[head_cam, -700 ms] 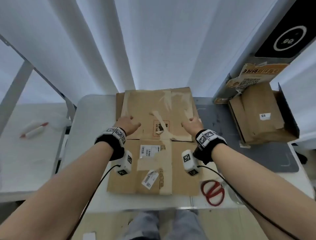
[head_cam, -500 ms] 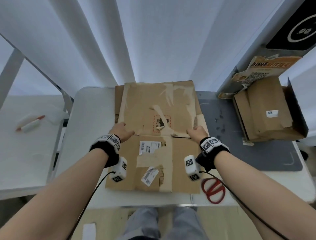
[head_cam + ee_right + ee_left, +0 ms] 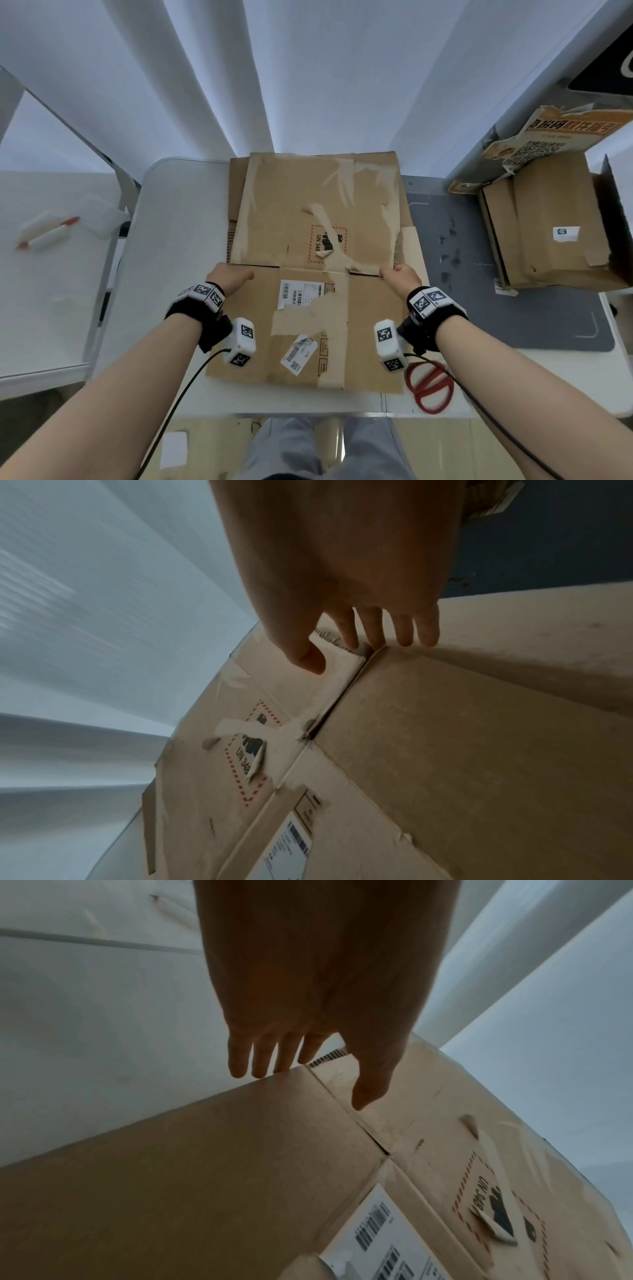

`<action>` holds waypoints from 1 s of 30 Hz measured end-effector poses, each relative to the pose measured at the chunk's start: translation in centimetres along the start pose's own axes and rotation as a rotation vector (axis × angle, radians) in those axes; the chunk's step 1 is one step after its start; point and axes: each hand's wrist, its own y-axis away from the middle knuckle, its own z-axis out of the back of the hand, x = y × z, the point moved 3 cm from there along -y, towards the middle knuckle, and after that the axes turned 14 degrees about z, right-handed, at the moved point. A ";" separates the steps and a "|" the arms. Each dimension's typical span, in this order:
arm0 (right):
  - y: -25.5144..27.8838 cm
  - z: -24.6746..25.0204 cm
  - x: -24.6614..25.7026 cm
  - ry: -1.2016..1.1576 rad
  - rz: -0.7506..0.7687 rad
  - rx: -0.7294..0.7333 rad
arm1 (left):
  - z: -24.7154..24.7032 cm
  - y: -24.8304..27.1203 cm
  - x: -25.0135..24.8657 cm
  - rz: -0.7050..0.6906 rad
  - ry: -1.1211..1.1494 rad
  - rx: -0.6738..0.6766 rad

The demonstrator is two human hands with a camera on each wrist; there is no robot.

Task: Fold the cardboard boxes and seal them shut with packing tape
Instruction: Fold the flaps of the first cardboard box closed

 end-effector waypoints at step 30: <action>6.7 5.0 6.1 -0.361 0.184 -0.645 | 7.8 8.3 -1.6 -0.346 0.617 0.014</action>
